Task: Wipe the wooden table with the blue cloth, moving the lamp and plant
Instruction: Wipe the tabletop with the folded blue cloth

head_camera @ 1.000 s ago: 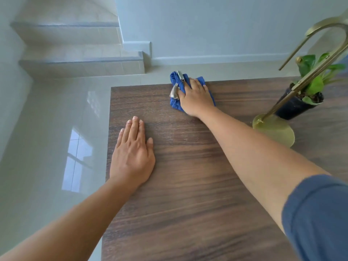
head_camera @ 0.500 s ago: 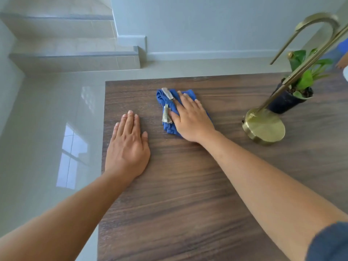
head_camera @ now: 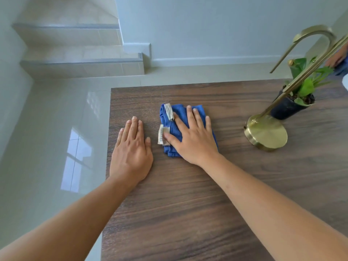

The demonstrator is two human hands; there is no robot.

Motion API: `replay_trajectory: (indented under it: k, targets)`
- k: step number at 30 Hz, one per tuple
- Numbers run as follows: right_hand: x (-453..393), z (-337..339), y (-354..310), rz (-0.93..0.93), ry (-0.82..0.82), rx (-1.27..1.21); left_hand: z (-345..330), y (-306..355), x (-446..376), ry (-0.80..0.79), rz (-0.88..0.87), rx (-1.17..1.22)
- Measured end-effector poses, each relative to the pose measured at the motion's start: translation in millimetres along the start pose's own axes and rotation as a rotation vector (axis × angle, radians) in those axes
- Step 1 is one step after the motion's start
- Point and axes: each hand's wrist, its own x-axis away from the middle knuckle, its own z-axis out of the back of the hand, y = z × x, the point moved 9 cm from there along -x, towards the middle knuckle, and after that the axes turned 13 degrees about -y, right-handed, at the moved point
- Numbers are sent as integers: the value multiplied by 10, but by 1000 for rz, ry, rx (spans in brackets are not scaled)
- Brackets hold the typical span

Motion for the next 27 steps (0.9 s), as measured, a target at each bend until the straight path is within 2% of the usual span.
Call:
replay_trajectory:
  k: [3, 11, 15, 17, 21, 25, 27]
  targets:
    - [-78, 17, 98, -30, 19, -12, -5, -18, -22, -5, 0, -3]
    - [-1309, 622, 803, -255, 72, -97, 2, -22, -6, 17, -4, 11]
    - [-1463, 714, 863, -324, 101, -119, 2, -15, -19, 34, -3, 5]
    - [-1358, 667, 666, -294, 98, -105, -11, -18, -10, 29, 0, 1]
    - [-804, 319, -7, -34, 68, -42, 10, -13, 6, 25, 4, 2]
    - [106, 7, -30, 14, 85, -32, 14, -9, -5, 20, 0, -1]
    - [365, -117, 36, 25, 22, -20, 16, -2, -16, 24, 1, -9]
